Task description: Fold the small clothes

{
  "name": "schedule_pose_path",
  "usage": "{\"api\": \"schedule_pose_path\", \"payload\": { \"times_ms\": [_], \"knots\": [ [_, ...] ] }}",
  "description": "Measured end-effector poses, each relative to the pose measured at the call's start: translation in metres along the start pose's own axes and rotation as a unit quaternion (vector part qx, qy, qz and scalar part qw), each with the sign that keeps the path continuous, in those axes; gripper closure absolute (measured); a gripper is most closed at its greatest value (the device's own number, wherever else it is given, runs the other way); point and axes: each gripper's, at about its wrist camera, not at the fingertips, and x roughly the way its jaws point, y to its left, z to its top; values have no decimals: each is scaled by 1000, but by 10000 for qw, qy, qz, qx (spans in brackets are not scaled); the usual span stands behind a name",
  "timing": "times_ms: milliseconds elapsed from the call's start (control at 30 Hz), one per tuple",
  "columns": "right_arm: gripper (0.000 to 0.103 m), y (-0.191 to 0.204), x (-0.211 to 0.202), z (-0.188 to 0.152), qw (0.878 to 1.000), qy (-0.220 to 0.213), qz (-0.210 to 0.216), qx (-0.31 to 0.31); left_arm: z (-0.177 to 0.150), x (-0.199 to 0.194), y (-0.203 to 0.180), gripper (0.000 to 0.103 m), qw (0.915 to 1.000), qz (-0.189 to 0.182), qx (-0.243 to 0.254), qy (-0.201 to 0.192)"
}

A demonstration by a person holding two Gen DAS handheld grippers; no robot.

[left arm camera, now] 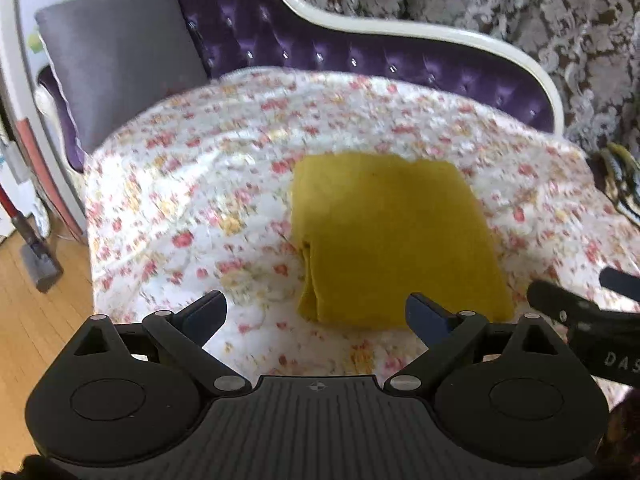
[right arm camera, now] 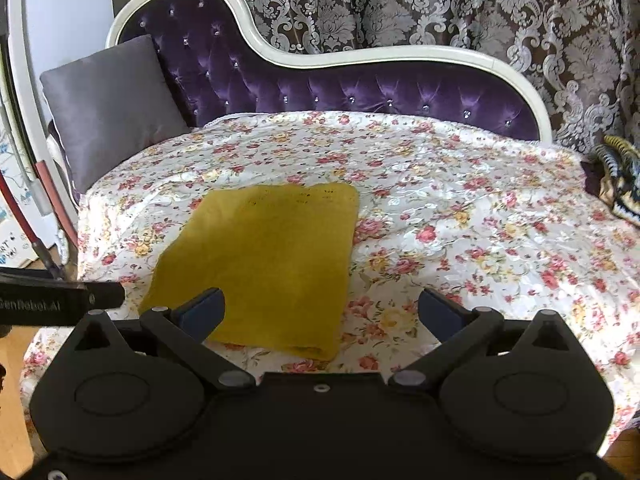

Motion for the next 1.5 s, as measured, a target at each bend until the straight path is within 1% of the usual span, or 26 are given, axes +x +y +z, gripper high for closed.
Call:
{"api": "schedule_pose_path", "payload": {
  "times_ms": [67, 200, 233, 300, 400, 500, 633, 833, 900, 967, 1500],
  "knots": [
    [1, 1, -1, 0, 10000, -3, -24, -6, -2, 0, -1, 6, 10000, 69, 44, -8],
    [1, -1, -2, -1, 9999, 23, 93, 56, -7, -1, -8, 7, 9988, 363, 322, -30],
    [1, 0, -1, -1, 9999, 47, 101, 72, -9, -1, -9, 8, 9987, 387, 329, -25],
    [1, 0, -2, -2, 9999, 56, 108, 77, -10, -1, -9, 13, 9988, 376, 298, 29],
    [1, 0, -3, -4, 9998, 76, 133, 100, -13, 1, -10, 13, 9988, 372, 276, 165],
    [1, 0, -5, -6, 9998, 73, 133, 139, -17, 0, -11, 13, 9984, 432, 276, 219],
    [1, -2, -7, -8, 9997, 48, 134, 184, -20, 0, -13, 13, 9987, 349, 236, 282],
    [1, -3, -8, -12, 9996, 68, 143, 224, -23, 0, -21, 14, 9986, 233, 308, 374],
    [1, -4, -9, -12, 9996, 61, 141, 231, -24, -1, -23, 17, 9986, 218, 313, 362],
    [1, -5, -10, -13, 9996, 52, 135, 241, -24, -1, -23, 18, 9987, 216, 284, 354],
    [1, -4, -9, -12, 9996, 60, 155, 245, -21, -1, -23, 18, 9988, 235, 268, 343]
  ]
}}
